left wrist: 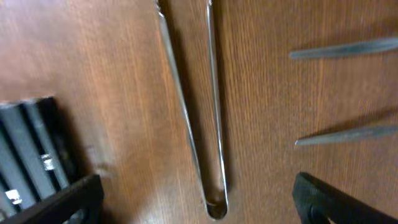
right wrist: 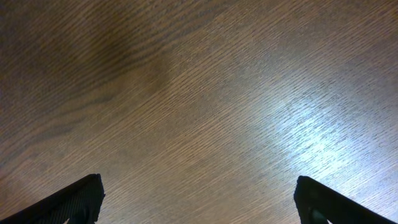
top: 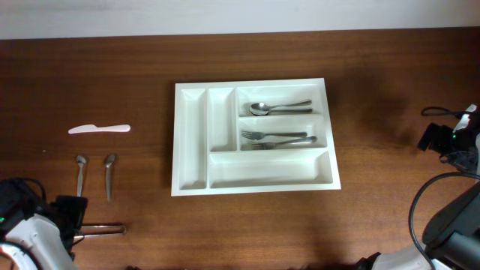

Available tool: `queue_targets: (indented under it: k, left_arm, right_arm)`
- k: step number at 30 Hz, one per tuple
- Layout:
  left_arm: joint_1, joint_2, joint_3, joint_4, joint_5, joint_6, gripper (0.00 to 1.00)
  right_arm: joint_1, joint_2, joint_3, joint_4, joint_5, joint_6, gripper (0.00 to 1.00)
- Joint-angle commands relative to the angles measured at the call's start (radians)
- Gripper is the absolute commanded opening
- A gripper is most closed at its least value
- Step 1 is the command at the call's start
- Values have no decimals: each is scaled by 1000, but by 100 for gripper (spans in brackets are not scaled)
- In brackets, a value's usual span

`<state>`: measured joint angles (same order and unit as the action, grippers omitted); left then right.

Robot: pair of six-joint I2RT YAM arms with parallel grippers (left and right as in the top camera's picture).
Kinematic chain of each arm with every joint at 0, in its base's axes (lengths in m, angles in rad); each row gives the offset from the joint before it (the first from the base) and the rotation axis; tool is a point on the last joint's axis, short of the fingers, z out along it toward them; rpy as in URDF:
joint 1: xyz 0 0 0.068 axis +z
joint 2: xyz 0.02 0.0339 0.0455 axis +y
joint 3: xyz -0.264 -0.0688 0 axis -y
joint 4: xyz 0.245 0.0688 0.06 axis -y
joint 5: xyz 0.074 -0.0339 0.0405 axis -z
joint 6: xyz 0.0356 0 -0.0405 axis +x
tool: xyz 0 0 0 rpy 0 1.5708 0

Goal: Pack container
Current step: 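Move the left gripper down over the long silver utensil on the left, then grasp the long silver utensil with the left gripper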

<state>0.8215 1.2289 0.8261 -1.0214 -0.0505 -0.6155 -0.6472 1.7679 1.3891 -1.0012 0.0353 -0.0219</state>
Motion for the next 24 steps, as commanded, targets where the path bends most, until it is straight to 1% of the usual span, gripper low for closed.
queue_targets:
  k: [1, 3, 4, 7, 9, 13, 21, 24]
  left_arm:
    - [6, 86, -23, 44, 54, 25, 99]
    - [6, 135, -23, 63, 54, 1, 99]
    - [6, 188, -23, 71, 54, -51, 99]
    - [6, 263, -23, 78, 55, -110, 99]
    - [6, 307, -23, 95, 55, -108, 99]
    - [6, 353, -23, 134, 55, -64, 99]
    - [6, 357, -23, 180, 53, -63, 99]
    - [6, 357, -23, 206, 50, -15, 99]
  right_arm:
    - [-1, -15, 2, 0, -5, 12, 99]
    - [-1, -15, 2, 0, -5, 12, 99]
    - [-1, -15, 2, 0, -5, 12, 99]
    - [-1, -15, 2, 0, -5, 12, 99]
    - [-1, -15, 2, 0, -5, 12, 99]
    - [-1, -15, 2, 0, -5, 12, 99]
    - [-1, -15, 2, 0, -5, 12, 99]
    - [-1, -15, 2, 0, -5, 12, 99]
